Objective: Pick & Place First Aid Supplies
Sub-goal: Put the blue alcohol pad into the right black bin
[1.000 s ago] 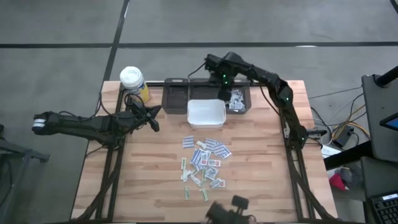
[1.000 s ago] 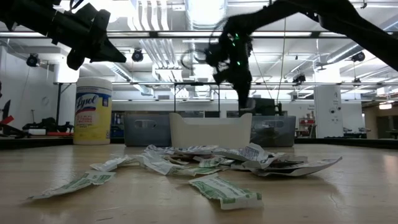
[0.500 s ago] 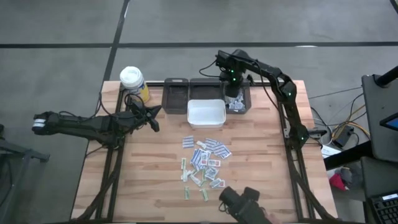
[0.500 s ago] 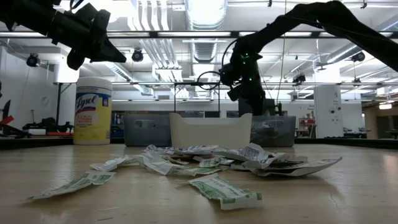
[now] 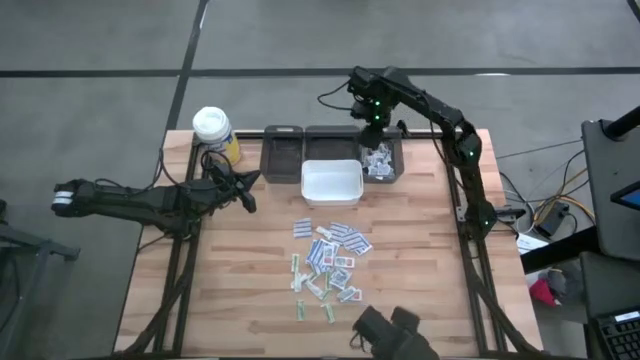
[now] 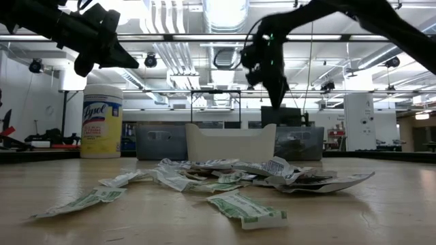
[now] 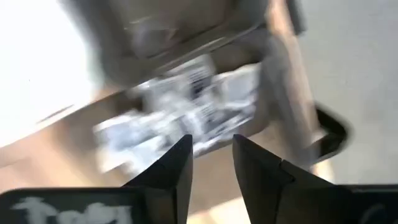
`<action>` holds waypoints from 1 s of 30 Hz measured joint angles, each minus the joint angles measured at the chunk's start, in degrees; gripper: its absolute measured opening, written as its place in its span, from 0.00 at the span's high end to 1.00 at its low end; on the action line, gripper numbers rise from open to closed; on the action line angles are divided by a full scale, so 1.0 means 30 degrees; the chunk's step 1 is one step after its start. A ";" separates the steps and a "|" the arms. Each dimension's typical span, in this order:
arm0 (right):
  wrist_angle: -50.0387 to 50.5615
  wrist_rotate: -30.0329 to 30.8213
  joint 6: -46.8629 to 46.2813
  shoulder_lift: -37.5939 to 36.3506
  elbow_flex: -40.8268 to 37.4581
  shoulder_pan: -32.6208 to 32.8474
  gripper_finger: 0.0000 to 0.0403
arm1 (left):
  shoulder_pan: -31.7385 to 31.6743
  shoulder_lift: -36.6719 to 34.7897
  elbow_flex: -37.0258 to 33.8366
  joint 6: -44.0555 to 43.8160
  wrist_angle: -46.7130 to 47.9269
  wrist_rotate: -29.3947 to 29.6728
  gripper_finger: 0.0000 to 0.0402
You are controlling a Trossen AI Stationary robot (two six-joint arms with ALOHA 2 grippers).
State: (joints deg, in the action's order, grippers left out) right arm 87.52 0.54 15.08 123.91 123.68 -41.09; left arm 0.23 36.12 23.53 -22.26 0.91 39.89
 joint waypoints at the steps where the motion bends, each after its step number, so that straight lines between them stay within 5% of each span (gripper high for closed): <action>1: 0.0460 -0.0836 -0.0189 -0.0299 0.0139 0.0135 0.72 | 0.0000 0.0000 0.0000 0.0018 0.0006 -0.0016 1.00; 8: 0.0754 -0.6623 0.1165 -0.3591 -0.1236 0.2063 0.75 | 0.0000 0.0000 0.0000 0.0564 0.0032 -0.0102 1.00; 16: -0.0428 -0.7996 0.2611 -0.7801 -0.6078 0.5480 0.81 | 0.0000 0.0007 0.0000 0.0920 0.0051 -0.0976 1.00; 22: -0.4889 -0.9613 0.1509 -1.0460 -1.1437 0.8457 0.84 | 0.0000 0.0015 -0.0155 0.0991 0.0105 -0.1771 1.00; 30: -1.0036 -1.0056 0.0600 -1.1143 -1.5370 1.3042 0.83 | 0.0007 0.0022 -0.0179 0.1011 0.0211 -0.3442 1.00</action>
State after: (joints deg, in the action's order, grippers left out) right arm 57.41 -29.63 16.88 90.48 77.57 -1.96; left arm 0.25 36.18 22.99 -19.22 1.55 29.57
